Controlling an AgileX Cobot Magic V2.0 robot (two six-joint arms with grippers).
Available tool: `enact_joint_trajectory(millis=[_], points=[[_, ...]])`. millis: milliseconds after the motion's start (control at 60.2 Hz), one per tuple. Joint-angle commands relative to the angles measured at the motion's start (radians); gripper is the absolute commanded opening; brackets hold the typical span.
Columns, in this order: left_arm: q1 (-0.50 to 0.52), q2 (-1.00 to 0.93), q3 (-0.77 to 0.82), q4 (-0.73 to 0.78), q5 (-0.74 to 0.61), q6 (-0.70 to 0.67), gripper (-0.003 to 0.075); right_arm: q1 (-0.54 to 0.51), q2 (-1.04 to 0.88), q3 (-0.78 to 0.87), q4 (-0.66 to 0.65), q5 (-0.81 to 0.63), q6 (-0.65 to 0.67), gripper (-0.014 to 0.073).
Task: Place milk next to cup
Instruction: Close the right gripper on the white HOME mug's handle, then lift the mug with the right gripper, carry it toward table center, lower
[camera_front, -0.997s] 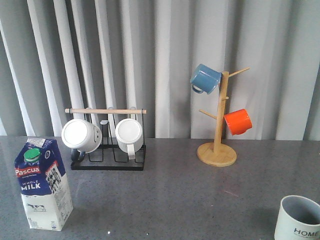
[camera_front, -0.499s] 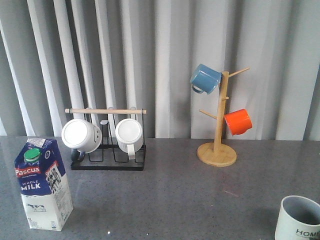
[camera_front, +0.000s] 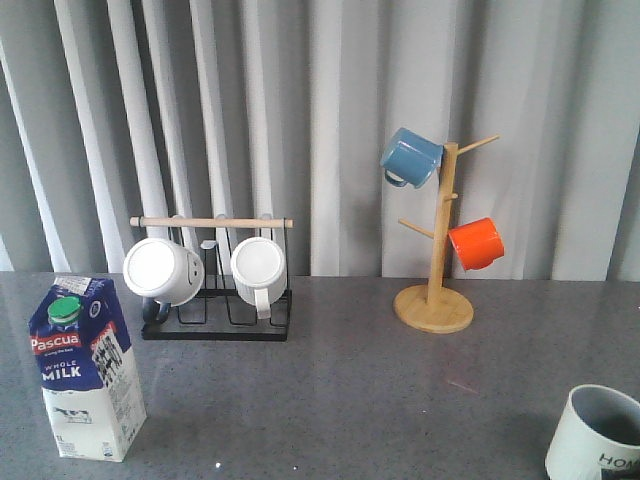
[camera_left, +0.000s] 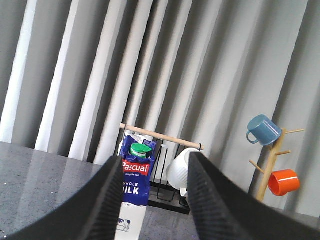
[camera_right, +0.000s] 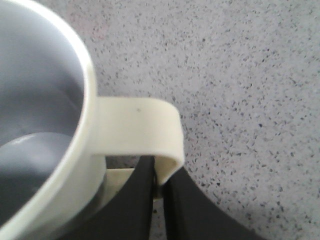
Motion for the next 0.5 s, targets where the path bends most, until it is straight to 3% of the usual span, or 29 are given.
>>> enact_joint_trajectory(millis=[0, 100, 299, 482], points=[[-0.002, -0.010, -0.031, 0.004, -0.061, -0.008, 0.0304, -0.005, -0.112, -0.025, -0.040, -0.105, 0.082, -0.0008], [-0.002, -0.010, -0.031, 0.004, -0.059, -0.008, 0.0304, 0.035, -0.198, -0.027, -0.159, -0.111, 0.197, -0.0008], [-0.002, -0.010, -0.027, 0.004, -0.055, -0.008, 0.0304, 0.259, -0.243, -0.106, -0.437, -0.024, 0.478, -0.0007], [-0.002, -0.010, -0.026, 0.003, -0.055, -0.008, 0.0304, 0.403, -0.150, -0.201, -0.505, 0.074, 0.537, -0.0007]])
